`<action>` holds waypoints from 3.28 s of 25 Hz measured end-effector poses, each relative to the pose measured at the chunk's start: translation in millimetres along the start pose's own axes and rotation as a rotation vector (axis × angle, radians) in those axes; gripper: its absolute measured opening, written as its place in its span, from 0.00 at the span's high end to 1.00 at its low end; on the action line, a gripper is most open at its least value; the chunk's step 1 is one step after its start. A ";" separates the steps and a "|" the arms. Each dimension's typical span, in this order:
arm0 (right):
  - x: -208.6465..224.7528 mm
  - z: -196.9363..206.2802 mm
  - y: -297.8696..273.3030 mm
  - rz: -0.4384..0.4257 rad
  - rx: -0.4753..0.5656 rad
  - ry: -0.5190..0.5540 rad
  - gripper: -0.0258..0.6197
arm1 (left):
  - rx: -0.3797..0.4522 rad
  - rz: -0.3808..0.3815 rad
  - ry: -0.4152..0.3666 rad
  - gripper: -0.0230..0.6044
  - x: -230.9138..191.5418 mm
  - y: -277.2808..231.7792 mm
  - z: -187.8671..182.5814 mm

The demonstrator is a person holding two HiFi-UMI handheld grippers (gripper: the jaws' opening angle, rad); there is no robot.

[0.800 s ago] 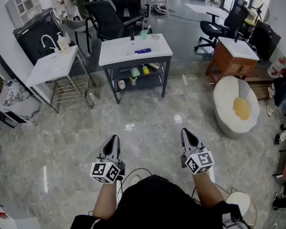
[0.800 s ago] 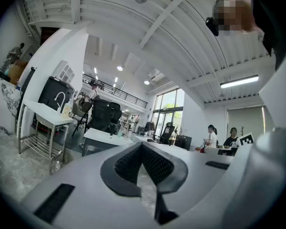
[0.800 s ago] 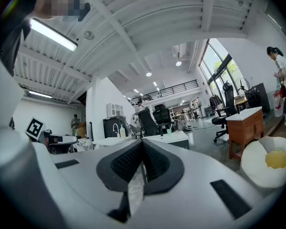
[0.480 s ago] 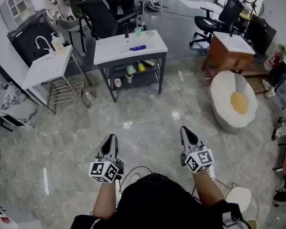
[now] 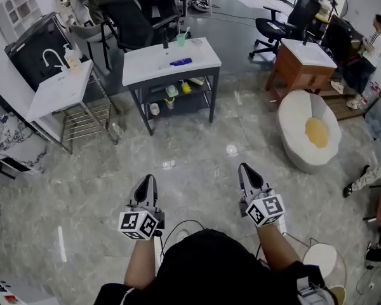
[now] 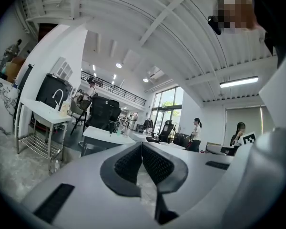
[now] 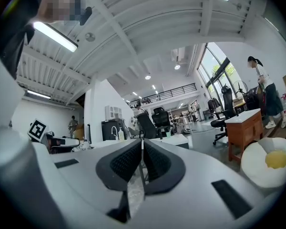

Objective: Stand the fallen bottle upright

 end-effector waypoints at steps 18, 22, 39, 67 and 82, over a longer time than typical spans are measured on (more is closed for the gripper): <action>-58.6 -2.9 -66.7 0.044 0.046 0.037 0.47 | 0.031 -0.009 -0.027 0.46 -82.0 -9.0 -36.9; -79.4 0.3 -80.1 0.037 0.050 0.045 0.47 | 0.032 -0.018 -0.038 0.46 -107.8 -5.4 -44.1; 3.7 -3.8 -176.2 0.022 0.052 0.030 0.46 | 0.041 -0.050 -0.036 0.36 -111.7 -109.6 -49.8; 124.3 13.6 -335.9 -0.022 -0.066 0.028 0.42 | -0.007 -0.131 -0.037 0.36 -132.3 -292.4 -32.3; 89.6 3.2 -489.8 -0.040 -0.069 0.104 0.42 | -0.006 0.015 0.013 0.36 -242.4 -399.5 -71.7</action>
Point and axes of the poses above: the fingertips, and each gripper's own axes: y backward along the fingers, x to its right, z out of its underside, the point moved 6 cm from there along y, backward along the fingers, and after that the axes turned 3 degrees about x, right-handed, at the moved point
